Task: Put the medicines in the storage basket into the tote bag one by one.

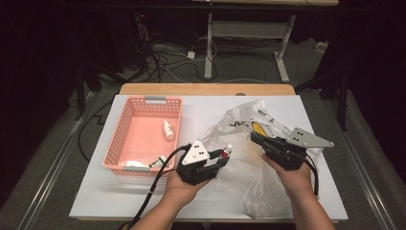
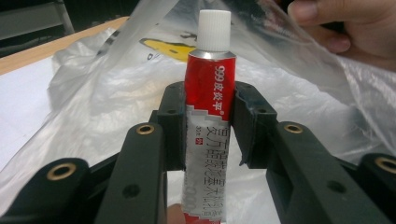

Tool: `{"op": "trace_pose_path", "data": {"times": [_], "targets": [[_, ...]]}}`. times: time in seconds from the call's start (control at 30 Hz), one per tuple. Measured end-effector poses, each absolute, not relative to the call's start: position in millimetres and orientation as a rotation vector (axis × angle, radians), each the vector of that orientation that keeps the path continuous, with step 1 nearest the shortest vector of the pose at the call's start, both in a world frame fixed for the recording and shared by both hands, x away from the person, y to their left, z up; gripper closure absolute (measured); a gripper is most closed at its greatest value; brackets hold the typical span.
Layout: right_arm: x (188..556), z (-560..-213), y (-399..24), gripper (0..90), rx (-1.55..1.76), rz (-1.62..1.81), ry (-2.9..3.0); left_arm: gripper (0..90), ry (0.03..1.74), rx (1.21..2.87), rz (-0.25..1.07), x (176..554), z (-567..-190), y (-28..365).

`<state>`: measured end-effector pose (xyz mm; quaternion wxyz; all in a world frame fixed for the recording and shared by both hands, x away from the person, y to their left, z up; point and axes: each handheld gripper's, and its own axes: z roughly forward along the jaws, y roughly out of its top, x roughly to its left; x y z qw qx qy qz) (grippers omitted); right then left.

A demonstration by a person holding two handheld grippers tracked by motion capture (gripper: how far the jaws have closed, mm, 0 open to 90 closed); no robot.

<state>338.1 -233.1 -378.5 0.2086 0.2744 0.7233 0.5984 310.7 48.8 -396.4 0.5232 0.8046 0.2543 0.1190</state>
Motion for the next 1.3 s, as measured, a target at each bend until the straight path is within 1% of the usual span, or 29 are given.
{"op": "trace_pose_path", "data": {"times": [0.2, 0.4, 0.5, 0.8, 0.93, 1.3], "targets": [[340, -375, -228, 90.0, 0.749, 1.658, 1.992, 65.9, 0.617, 1.945, 0.31, 321, -393, 38], [340, -364, -231, 90.0, 0.748, 1.669, 1.909, 65.9, 0.606, 1.989, 0.34, 329, -394, 25], [341, -360, -236, 90.0, 0.745, 1.663, 1.885, 65.8, 0.613, 2.006, 0.334, 335, -397, 19], [345, -372, -236, 90.0, 0.78, 1.654, 1.918, 65.8, 0.649, 2.038, 0.318, 353, -418, -2], [345, -372, -236, 90.0, 0.782, 1.651, 1.919, 65.8, 0.647, 2.057, 0.34, 359, -423, -13], [345, -371, -240, 90.0, 0.783, 1.655, 1.916, 65.7, 0.654, 2.058, 0.347, 371, -434, -37]]}}
